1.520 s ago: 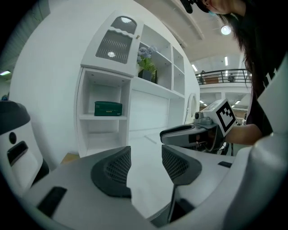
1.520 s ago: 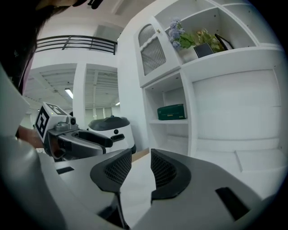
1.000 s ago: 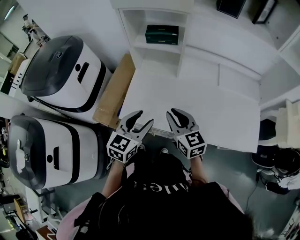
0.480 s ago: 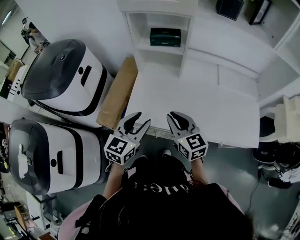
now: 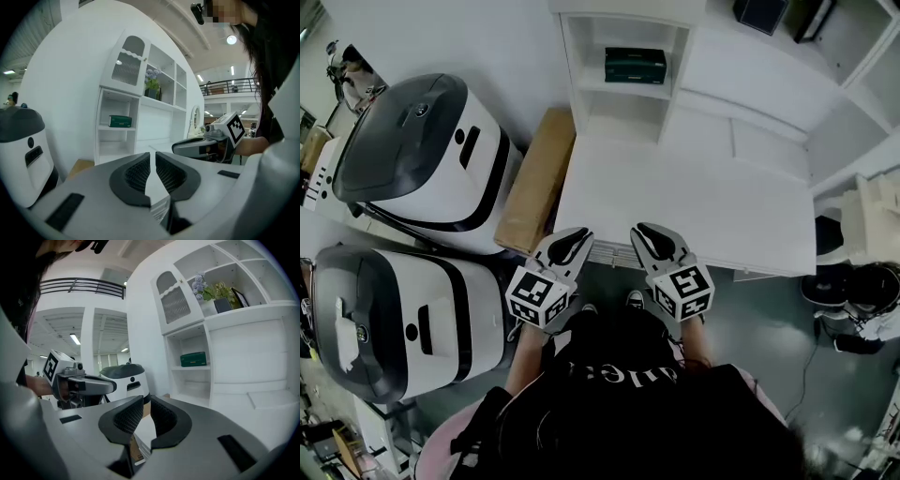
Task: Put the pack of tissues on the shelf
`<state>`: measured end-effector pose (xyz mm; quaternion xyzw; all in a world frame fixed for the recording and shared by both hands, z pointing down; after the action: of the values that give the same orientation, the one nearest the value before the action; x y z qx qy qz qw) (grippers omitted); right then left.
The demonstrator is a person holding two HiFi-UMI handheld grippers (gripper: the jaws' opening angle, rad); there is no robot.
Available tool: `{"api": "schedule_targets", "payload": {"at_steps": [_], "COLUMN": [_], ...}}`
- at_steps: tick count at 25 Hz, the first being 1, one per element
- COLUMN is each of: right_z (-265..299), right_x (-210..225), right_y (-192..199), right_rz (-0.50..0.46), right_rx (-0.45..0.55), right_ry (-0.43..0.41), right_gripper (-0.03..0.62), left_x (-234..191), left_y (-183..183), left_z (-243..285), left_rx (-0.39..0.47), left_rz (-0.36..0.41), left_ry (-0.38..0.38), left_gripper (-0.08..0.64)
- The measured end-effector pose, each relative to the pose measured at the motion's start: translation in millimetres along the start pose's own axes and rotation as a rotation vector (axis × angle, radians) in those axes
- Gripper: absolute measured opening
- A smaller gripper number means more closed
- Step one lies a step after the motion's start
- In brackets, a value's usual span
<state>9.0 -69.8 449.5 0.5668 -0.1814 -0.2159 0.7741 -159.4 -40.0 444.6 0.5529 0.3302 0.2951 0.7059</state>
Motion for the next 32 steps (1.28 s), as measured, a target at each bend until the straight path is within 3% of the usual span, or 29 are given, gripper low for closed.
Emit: {"api": "schedule_targets", "payload": {"at_steps": [8,32], "right_z": [-6,-2], "right_x": [-19,-39], "right_y": [-3,-7], "right_rz": [-0.016,-0.091], "right_rx": [-0.001,-0.019], "right_ry": [0.022,-0.002], "right_gripper": [0.072,0.069], "left_x": [0,0], "left_y": [0,-16], "left_z": [-13,-33], "left_rx": [0.015,0.074], "left_rz": [0.004,-0.004], "left_ry": [0.052,0.083], "left_gripper": [0.037,0.034]}}
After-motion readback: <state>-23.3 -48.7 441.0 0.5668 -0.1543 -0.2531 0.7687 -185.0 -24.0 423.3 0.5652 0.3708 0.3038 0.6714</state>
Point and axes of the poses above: the fingertips, and each gripper's own axes: z forward along the fingers, x to its right, y out of its underside, the point moved 6 cm from there along -z, backward along the fingers, and after that the axes turned 14 degrees about y, right-handed, at the moved point
